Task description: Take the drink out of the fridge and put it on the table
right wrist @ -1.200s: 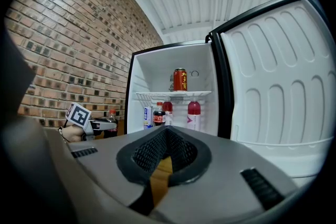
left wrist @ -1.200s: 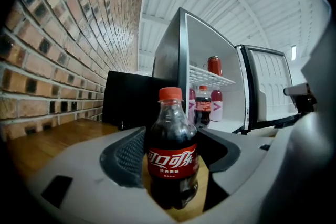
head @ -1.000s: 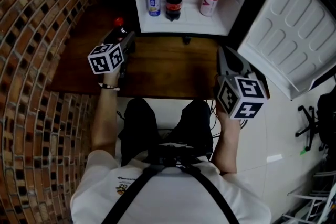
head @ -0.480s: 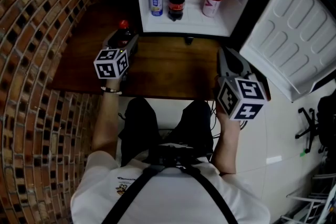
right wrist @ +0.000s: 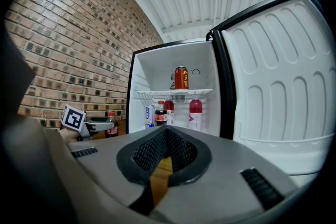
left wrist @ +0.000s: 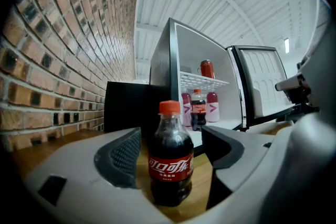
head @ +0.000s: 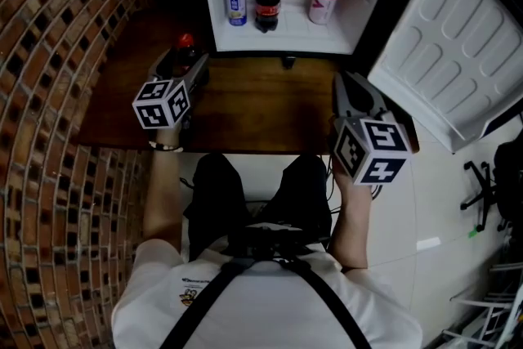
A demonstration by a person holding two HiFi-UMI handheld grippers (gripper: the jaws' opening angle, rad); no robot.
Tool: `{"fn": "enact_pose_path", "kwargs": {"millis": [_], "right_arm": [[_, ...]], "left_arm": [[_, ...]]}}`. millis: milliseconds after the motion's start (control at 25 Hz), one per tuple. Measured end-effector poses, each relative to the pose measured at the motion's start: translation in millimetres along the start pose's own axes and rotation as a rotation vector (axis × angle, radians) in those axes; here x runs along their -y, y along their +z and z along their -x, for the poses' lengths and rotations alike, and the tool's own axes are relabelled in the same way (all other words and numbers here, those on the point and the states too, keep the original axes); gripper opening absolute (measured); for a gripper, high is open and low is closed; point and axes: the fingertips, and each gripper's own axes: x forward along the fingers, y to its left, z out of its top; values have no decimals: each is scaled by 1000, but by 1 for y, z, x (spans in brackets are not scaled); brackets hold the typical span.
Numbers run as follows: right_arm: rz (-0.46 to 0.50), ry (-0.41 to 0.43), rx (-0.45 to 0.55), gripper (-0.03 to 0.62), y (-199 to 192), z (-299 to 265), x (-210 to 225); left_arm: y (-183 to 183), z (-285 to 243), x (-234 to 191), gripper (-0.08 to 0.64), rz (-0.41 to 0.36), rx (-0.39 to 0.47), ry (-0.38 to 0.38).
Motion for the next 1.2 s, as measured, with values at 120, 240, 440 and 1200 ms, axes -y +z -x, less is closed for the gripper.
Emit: {"fn": "enact_pose_path", "kwargs": {"millis": [120, 240, 440, 1200], "right_arm": [[0, 0, -3, -11, 1, 0, 4], [-2, -2, -1, -11, 0, 0, 4], [-3, 5, 2, -11, 1, 0, 0], [2, -2, 16, -11, 5, 8, 5]], "left_arm": [[24, 19, 6, 360, -38, 26, 14], [46, 32, 20, 360, -91, 16, 9], [96, 49, 58, 261, -169, 97, -51], [85, 13, 178, -3, -125, 70, -253]]}}
